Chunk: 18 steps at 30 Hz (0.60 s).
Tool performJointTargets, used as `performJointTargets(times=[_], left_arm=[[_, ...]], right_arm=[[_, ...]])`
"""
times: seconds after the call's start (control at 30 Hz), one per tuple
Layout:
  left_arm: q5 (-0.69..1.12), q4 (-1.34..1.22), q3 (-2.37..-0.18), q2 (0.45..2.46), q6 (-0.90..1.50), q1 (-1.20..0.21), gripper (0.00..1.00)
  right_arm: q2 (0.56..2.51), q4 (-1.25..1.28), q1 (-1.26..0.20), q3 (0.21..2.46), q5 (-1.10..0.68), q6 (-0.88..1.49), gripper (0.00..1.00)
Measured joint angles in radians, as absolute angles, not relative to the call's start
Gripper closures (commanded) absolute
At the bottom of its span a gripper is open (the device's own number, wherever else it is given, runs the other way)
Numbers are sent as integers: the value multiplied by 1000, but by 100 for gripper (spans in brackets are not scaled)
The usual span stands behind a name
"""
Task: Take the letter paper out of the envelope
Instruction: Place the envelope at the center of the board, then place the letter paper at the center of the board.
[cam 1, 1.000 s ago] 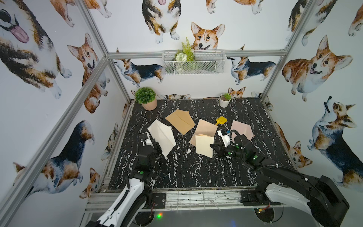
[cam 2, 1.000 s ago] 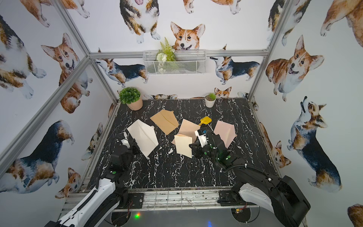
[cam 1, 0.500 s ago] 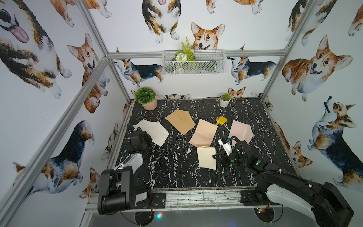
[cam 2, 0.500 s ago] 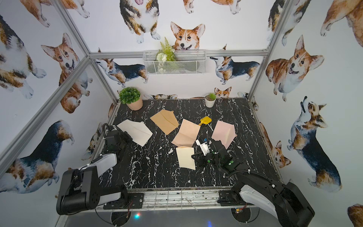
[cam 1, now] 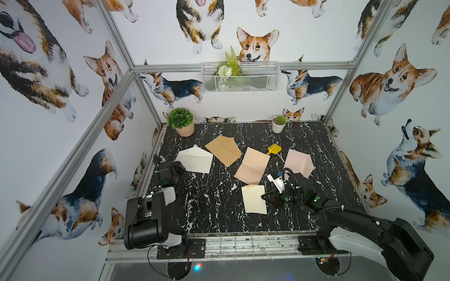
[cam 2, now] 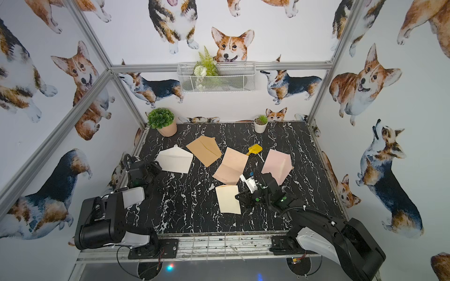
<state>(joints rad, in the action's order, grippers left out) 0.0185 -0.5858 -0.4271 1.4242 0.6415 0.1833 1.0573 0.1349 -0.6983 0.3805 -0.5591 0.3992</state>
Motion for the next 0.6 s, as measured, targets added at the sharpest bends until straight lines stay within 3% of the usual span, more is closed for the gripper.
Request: performJointTargets(times=[0.17, 0.4, 0.6], left_arm=[[39, -615, -359, 1306, 686, 121, 49], [-4, -577, -396, 1200, 599, -322, 49], [-21, -577, -380, 1210, 541, -398, 50]], right_arm=[[1225, 166, -722, 480, -622, 396, 100], [1478, 152, -829, 721, -623, 342, 100], [1589, 131, -813, 797, -556, 336, 91]])
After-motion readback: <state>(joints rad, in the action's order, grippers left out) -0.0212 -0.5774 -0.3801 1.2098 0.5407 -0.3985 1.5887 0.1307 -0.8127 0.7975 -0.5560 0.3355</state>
